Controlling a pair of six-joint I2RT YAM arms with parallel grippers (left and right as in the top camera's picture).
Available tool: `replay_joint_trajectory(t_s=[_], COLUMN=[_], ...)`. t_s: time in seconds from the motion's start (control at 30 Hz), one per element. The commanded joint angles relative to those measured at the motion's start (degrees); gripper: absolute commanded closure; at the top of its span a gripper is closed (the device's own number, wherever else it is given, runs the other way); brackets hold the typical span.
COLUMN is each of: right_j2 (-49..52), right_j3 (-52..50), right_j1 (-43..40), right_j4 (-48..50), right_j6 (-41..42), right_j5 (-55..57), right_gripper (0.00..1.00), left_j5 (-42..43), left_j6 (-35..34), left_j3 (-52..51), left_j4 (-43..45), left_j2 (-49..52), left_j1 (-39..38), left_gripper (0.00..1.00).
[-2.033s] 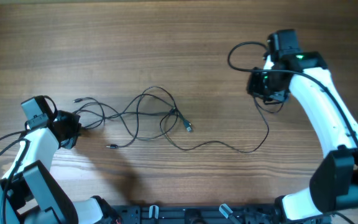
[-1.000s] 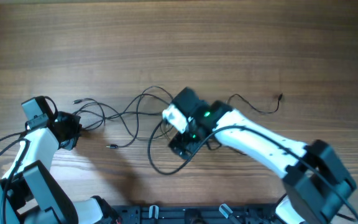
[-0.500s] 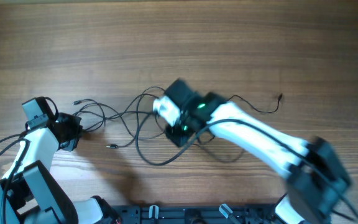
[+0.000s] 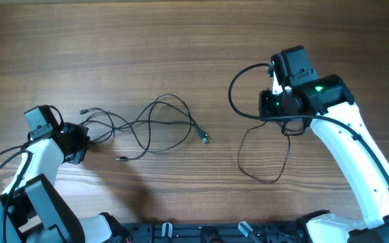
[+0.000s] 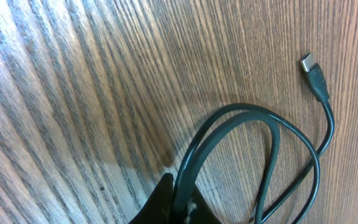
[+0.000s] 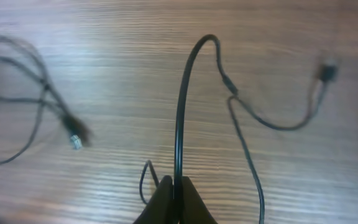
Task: Untangle cables
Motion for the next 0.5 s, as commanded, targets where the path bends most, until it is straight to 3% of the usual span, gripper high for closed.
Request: replay_joint_trajectory(t_s=[0.0,0.07,0.13,0.17,0.2,0.27,0.4,0.43,0.47], right_j2=[0.37,0.72,1.73,2.34,2.80,3.69,4.13,4.13,4.13], right_j3=[-4.98,-8.48,-11.13,-12.20,-12.92,-14.60,-17.38,-18.21,-18.73], right_j1=[-0.07,-0.55,-2.51,-3.85,-4.79,-5.95,-5.86,-5.81,-5.81], right_j4=[-0.39,0.04,1.01,2.16,3.26,6.40,13.46,16.33,17.86], right_j6=[3.39,6.80,8.66,9.09,9.01,5.44,6.69,8.94,10.93], right_j5=[14.14,23.32,24.20,21.73,17.94,3.96,-17.73,-22.14,-23.30], right_gripper=[0.84,0.84,0.83,0.66,0.41,0.00,0.00,0.03,0.13], left_j5=[0.48,0.48,0.48,0.48,0.46,0.46,0.46,0.46,0.46], left_j6=[0.74,0.74,0.74,0.74,0.74,0.74,0.74,0.74,0.74], left_j3=[-0.17,-0.17,-0.17,-0.17,-0.17,-0.17,-0.17,-0.17,-0.17], left_j4=[-0.33,-0.37,-0.44,-0.44,-0.42,-0.39,-0.39,-0.39,-0.39], left_j2=[-0.09,-0.09,-0.09,-0.09,-0.09,-0.09,-0.09,-0.09,-0.09], left_j1=[0.31,0.31,0.31,0.31,0.31,0.31,0.31,0.31,0.31], left_gripper=[0.94,0.94,0.94,0.93,0.93,0.93,0.92,0.91,0.91])
